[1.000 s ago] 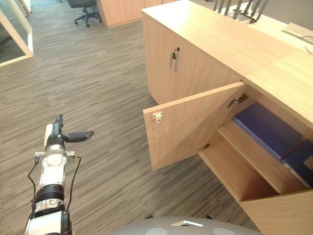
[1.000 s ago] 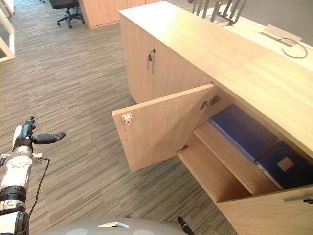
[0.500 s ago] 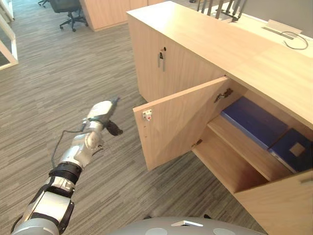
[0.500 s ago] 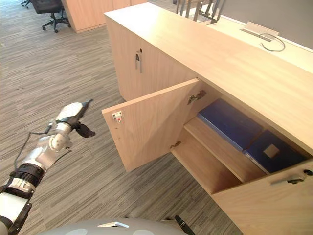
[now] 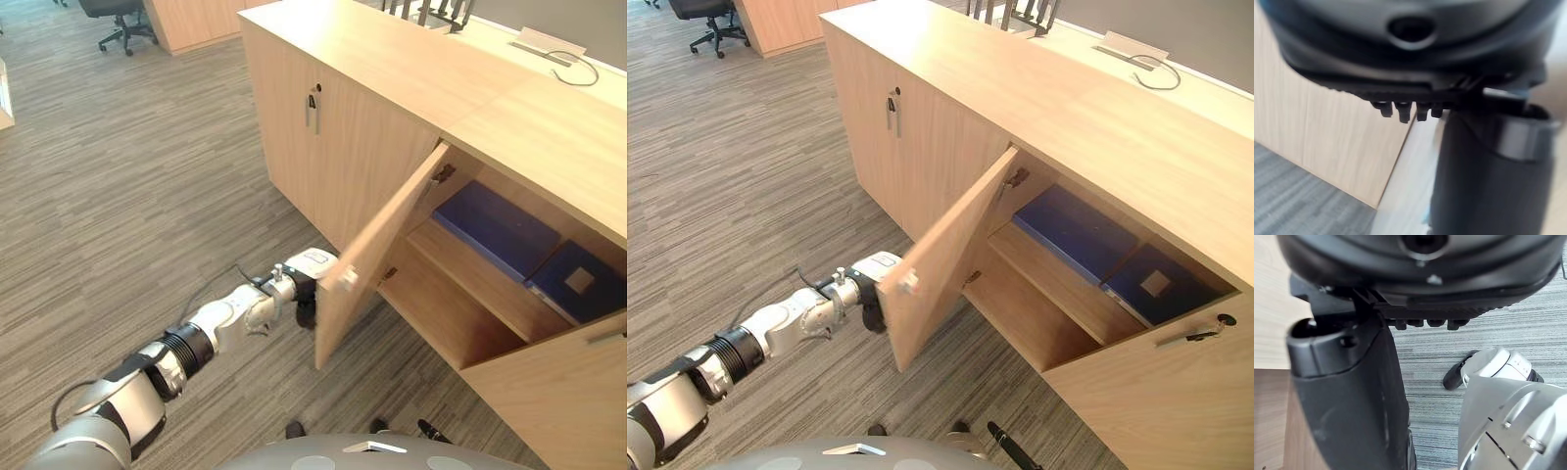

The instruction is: Walk over to the cabinet, pick up the folder, carry it to the office cabinet, place the folder inside the office cabinet, then close the office cabinet door

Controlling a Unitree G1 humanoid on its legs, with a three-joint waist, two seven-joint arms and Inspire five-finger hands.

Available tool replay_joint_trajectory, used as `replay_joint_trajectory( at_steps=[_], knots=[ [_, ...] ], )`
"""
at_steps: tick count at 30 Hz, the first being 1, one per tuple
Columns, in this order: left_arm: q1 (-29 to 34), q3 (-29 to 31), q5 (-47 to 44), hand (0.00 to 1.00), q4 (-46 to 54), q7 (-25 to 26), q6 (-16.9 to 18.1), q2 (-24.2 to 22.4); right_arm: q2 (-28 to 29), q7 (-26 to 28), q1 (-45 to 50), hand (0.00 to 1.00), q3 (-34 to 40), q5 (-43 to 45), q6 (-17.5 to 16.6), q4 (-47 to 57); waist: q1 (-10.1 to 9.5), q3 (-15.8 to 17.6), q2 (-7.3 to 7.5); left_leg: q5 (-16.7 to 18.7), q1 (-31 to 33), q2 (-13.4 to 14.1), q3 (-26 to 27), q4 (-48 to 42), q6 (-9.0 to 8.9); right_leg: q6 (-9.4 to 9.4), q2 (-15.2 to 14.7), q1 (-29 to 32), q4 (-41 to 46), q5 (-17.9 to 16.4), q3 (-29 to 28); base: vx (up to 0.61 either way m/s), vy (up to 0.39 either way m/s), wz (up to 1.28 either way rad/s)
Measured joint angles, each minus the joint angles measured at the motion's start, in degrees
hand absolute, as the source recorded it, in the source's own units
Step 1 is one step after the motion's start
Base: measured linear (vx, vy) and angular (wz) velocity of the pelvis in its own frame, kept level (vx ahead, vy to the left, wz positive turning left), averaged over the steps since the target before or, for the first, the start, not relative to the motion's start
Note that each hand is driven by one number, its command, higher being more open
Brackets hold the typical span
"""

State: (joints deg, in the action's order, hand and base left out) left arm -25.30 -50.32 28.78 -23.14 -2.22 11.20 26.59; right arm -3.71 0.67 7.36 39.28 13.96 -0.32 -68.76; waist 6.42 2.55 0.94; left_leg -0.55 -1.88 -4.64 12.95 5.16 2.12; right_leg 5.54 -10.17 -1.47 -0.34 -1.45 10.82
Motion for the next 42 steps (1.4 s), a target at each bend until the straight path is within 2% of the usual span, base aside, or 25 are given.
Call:
replay_joint_trajectory(
  at_steps=[5, 10, 15, 18, 21, 23, 30, 33, 36, 38, 39, 40, 42],
  knots=[
    [6.7, -3.4, -10.6, 1.0, 0.7, -2.0, -0.1, -7.7, 0.4, -0.9, -1.0, 1.0, 0.7, 0.0, 0.1, -1.5, 0.28, 0.6, 0.96, 0.0, -0.6, -0.2, 0.2, 0.0, -0.01, 0.22, -0.2, -1.1, -0.7, 0.2, 0.0, 0.0, 0.006, 0.0],
    [13.2, -7.9, -13.0, 1.0, 1.3, -6.2, 0.1, -11.7, 1.2, -1.4, -1.9, 1.0, 0.7, 0.0, 0.0, -1.8, 1.4, 0.6, 1.02, 0.2, -1.4, 0.0, 0.3, 0.0, -0.21, 0.22, 0.0, -1.8, -0.9, 0.2, 0.0, -0.02, -0.009, -0.02],
    [16.9, -2.3, -15.3, 1.0, 1.2, -6.7, -0.1, -11.8, 1.9, -1.8, -1.6, 1.0, 0.4, 0.0, 0.0, -2.2, 1.21, 0.9, 1.31, 0.2, -1.6, 0.3, -0.1, 0.0, -0.2, -0.21, 0.3, -1.9, -0.9, -0.1, 0.3, -0.07, -0.023, 0.0],
    [19.4, 1.9, -15.6, 1.0, 0.7, -6.6, -0.6, -11.7, 2.0, -2.0, -1.2, 1.0, -2.2, 0.0, 0.0, -2.2, 0.83, 0.9, 1.35, 0.2, -1.6, 0.3, -0.4, 0.0, -0.18, -0.19, 0.2, -2.1, -1.0, -0.1, 0.8, -0.03, -0.001, 0.07],
    [20.4, 3.3, -16.8, 1.0, -1.7, -6.6, -1.3, -11.8, 2.0, -2.0, -1.2, 1.0, -3.7, -0.1, 0.0, -2.2, 0.19, 1.0, 1.48, 0.2, -1.6, 0.3, -0.4, 0.0, -0.18, -0.06, 0.3, -2.4, -1.4, -0.1, 0.9, 0.0, 0.0, 0.0],
    [21.9, 5.0, -17.4, 1.0, -4.5, -6.6, -1.8, -12.0, 2.1, -2.0, -1.3, 1.0, -4.0, -0.2, 0.0, -2.2, 0.14, 1.0, 1.48, 0.2, -1.6, 0.3, -0.4, 0.0, -0.23, 0.62, 0.3, -2.6, -1.9, 0.3, 1.0, 0.0, 0.0, 0.0],
    [26.6, 9.5, -20.0, 1.0, -9.2, -7.2, -4.2, -12.3, 2.5, -1.8, -1.6, 1.0, -6.4, -0.1, 0.0, -1.6, -0.07, 1.1, 1.73, 0.3, -1.6, 0.3, 0.2, 0.0, -0.28, 1.06, 0.4, -2.9, -2.6, 0.6, 0.6, 0.01, -0.011, -0.02],
    [26.6, 14.0, -20.2, 1.0, -14.9, -6.9, -4.2, -13.7, 2.9, -1.5, -1.6, 1.0, -6.5, -0.1, 0.0, -1.0, -0.17, 1.1, 1.68, 0.3, -1.7, 0.5, 0.7, 0.0, -0.28, 1.21, 0.6, -3.0, -2.6, 0.7, 0.0, -0.03, -0.02, -0.09],
    [25.1, 21.3, -20.2, 1.0, -26.7, -4.6, -4.4, -16.3, 3.1, -1.5, -1.5, 1.0, -6.6, 0.0, 0.0, -1.0, -0.19, 1.0, 1.71, 0.3, -1.7, 1.0, 1.2, 0.0, -0.3, 1.25, 1.0, -2.8, -2.3, 0.8, -0.4, -0.07, -0.033, -0.1],
    [24.1, 29.6, -20.2, 1.0, -36.9, -2.9, -5.3, -17.4, 3.3, -1.5, -1.5, 1.0, -6.7, 0.0, 0.0, -1.0, -0.22, 0.9, 1.94, 0.3, -2.2, 1.5, 2.0, 0.0, -0.42, 1.21, 1.5, -2.6, -1.9, 0.7, -1.5, -0.06, -0.034, -0.24],
    [24.0, 35.9, -20.2, 1.0, -42.2, -1.6, -6.3, -17.9, 3.3, -1.5, -1.4, 1.0, -6.8, 0.0, 0.0, -1.1, -0.26, 0.9, 1.99, 0.5, -2.8, 1.8, 2.6, 0.0, -0.65, 1.14, 1.7, -2.8, -1.8, 0.7, -2.0, -0.05, -0.029, -0.24],
    [24.1, 39.3, -20.2, 1.0, -44.1, -0.8, -7.0, -18.1, 3.3, -1.5, -1.4, 1.0, -6.7, 0.0, 0.1, -1.1, -0.27, 0.9, 2.0, 0.6, -3.0, 1.9, 2.7, 0.0, -0.76, 1.11, 1.9, -2.9, -1.7, 0.7, -2.1, -0.06, -0.047, -0.18],
    [25.4, 51.4, -22.6, 1.0, -46.3, 2.2, -9.4, -17.7, 3.2, -1.2, -1.3, 1.0, -6.3, 0.1, 0.6, -1.3, -0.97, 1.0, 2.14, 2.2, -2.5, 2.7, 2.8, -2.2, -1.76, 0.56, 2.3, -2.9, -0.9, 0.3, -2.4, -0.04, -0.043, -0.03]
  ],
)
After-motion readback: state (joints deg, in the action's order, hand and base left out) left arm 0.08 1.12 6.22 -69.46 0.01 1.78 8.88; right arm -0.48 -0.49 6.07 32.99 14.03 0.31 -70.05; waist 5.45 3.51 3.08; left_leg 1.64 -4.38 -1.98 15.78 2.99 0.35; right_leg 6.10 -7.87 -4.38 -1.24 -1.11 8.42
